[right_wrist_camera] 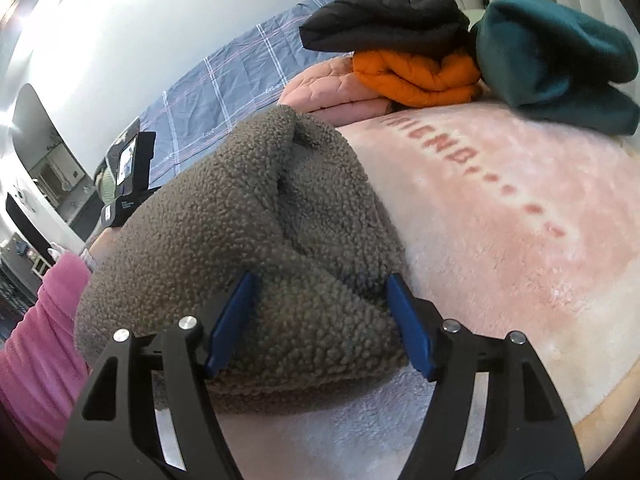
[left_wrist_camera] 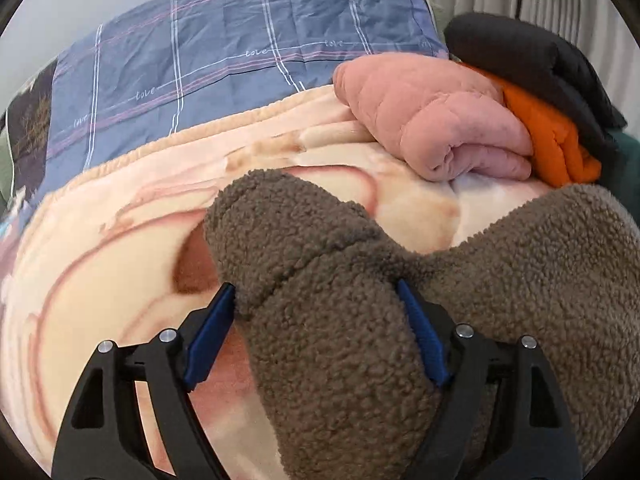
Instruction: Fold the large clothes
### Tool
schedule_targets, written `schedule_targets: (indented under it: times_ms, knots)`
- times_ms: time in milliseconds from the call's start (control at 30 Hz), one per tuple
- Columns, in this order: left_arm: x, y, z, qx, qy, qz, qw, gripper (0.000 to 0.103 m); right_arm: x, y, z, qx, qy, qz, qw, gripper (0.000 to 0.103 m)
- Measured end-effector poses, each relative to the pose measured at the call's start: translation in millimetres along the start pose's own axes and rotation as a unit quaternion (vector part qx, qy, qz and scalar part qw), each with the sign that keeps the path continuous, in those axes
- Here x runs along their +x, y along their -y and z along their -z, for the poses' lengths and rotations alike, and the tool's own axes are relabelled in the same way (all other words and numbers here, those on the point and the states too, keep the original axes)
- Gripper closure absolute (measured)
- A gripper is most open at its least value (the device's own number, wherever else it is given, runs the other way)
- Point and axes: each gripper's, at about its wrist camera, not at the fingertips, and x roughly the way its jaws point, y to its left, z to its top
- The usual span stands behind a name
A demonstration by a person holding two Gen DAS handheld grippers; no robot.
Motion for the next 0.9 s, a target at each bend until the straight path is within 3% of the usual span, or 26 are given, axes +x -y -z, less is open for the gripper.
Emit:
schedule_targets:
  times_ms: [100, 233, 333, 400, 433, 467, 500, 533, 567, 600, 667, 800, 900]
  knots:
    - [-20, 3, -10, 0.025, 0.004, -0.032, 0.9992, 0.024, -3, 0, 1, -0.001, -0.001, -0.004, 1.0, 0.034]
    - [-67, 20, -33, 0.054, 0.044, -0.052, 0.9962, 0.028, -4, -2, 3, -0.003, 0.004, 0.001, 1.0, 0.034]
    - [-109, 52, -49, 0.077, 0.077, 0.036, 0.9934, 0.028, -4, -1, 2, 0.001, 0.0, -0.004, 1.0, 0.034]
    - [-124, 84, -54, 0.107, 0.084, 0.105, 0.9852, 0.028, -4, -1, 1, 0.0, -0.001, -0.003, 1.0, 0.034]
    - [-123, 108, -52, 0.138, 0.075, 0.133, 0.9786, 0.028, -4, -2, 1, 0.0, 0.0, -0.002, 1.0, 0.034]
    - [-115, 128, -48, 0.17, 0.06, 0.138, 0.9739, 0.028, -4, -2, 2, 0.0, 0.0, -0.002, 1.0, 0.034]
    - [-98, 147, -41, 0.208, 0.036, 0.128, 0.969, 0.025, -4, -1, 2, 0.0, 0.0, -0.002, 1.0, 0.034]
    - [-64, 171, -25, 0.259, -0.012, 0.09, 0.9617, 0.022, -4, -1, 2, 0.001, 0.0, -0.002, 1.0, 0.034]
    - [-36, 181, -15, 0.27, -0.042, 0.071, 0.9594, 0.018, -2, -1, 3, 0.001, -0.003, 0.008, 1.0, 0.034]
    - [-25, 179, -20, 0.248, -0.054, 0.08, 0.9641, 0.014, -2, 0, 3, 0.002, 0.004, 0.017, 1.0, 0.033]
    - [-21, 178, -27, 0.239, -0.069, 0.086, 0.9648, 0.013, -5, 1, 1, 0.009, 0.018, 0.016, 1.0, 0.032]
    - [-25, 170, -26, 0.228, -0.06, 0.089, 0.9677, 0.011, -24, -5, -9, -0.003, 0.041, 0.006, 0.999, 0.034]
    - [-30, 164, -23, 0.212, -0.054, 0.097, 0.9709, 0.011, -50, -22, -15, -0.038, 0.1, -0.016, 0.994, 0.06]
